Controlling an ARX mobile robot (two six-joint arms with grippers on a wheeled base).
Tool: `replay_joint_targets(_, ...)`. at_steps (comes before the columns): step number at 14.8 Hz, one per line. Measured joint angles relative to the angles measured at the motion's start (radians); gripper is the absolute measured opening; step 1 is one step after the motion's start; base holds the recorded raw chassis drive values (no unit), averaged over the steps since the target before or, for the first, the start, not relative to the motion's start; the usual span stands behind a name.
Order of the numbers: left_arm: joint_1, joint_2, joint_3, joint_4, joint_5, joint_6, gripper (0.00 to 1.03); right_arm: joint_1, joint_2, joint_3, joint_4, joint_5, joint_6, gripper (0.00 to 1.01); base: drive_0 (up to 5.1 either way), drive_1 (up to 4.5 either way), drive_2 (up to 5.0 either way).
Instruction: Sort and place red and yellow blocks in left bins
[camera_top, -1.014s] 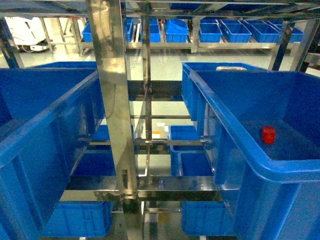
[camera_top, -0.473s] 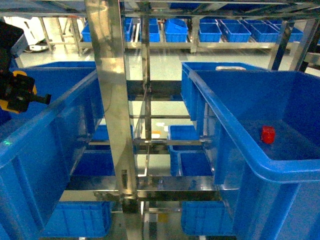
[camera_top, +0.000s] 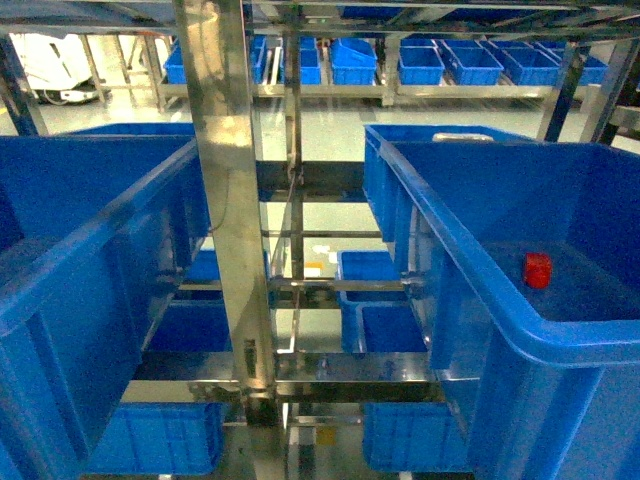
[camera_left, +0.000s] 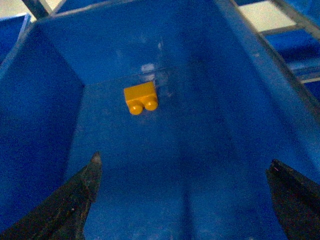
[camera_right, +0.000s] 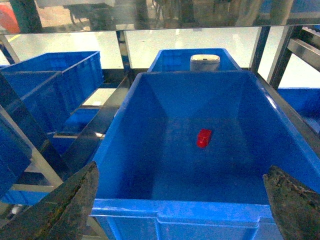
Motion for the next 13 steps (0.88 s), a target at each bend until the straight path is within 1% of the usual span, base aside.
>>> replay_joint_targets(1, 0.008, -0.124, -0.009, -0.066, 0.039, -0.005, 0.98, 0.0, 0.0, 0.0, 0.0, 0.0, 0.0, 0.98, 0.0, 0.0, 0.0)
replay_joint_targets(3, 0.003, -0.261, -0.024, -0.119, 0.057, -0.004, 0.98, 0.0, 0.0, 0.0, 0.0, 0.0, 0.0, 0.98, 0.0, 0.0, 0.0)
replay_joint_targets(4, -0.027, -0.34, -0.045, -0.133, 0.048, -0.005, 0.98, 0.0, 0.0, 0.0, 0.0, 0.0, 0.0, 0.98, 0.0, 0.0, 0.0)
replay_joint_targets(5, -0.064, -0.39, -0.052, -0.125, 0.021, -0.01, 0.98, 0.0, 0.0, 0.0, 0.0, 0.0, 0.0, 0.98, 0.0, 0.0, 0.0)
replay_joint_targets(6, -0.07, -0.399, -0.051, -0.12, 0.021, -0.013, 0.98, 0.0, 0.0, 0.0, 0.0, 0.0, 0.0, 0.98, 0.0, 0.0, 0.0)
replay_joint_targets(9, -0.064, -0.387, -0.051, -0.127, 0.014, -0.024, 0.98, 0.0, 0.0, 0.0, 0.0, 0.0, 0.0, 0.98, 0.0, 0.0, 0.0)
replay_joint_targets(10, -0.085, -0.397, -0.1, 0.032, -0.016, -0.059, 0.93, 0.04, -0.029, -0.056, 0.169, 0.105, -0.013, 0.9, 0.0, 0.0, 0.0)
replay_joint_targets(11, -0.113, -0.45, -0.201, 0.205, -0.023, -0.134, 0.8, 0.072, -0.087, -0.131, 0.27, 0.182, -0.018, 0.79, 0.0, 0.0, 0.0)
replay_joint_targets(12, -0.121, -0.486, -0.282, 0.292, -0.016, -0.174, 0.69, 0.073, -0.134, -0.21, 0.335, 0.203, -0.029, 0.67, 0.0, 0.0, 0.0)
replay_joint_targets(13, -0.118, -0.511, -0.345, 0.338, -0.024, -0.204, 0.57, 0.072, -0.154, -0.264, 0.356, 0.221, -0.031, 0.54, 0.0, 0.0, 0.0)
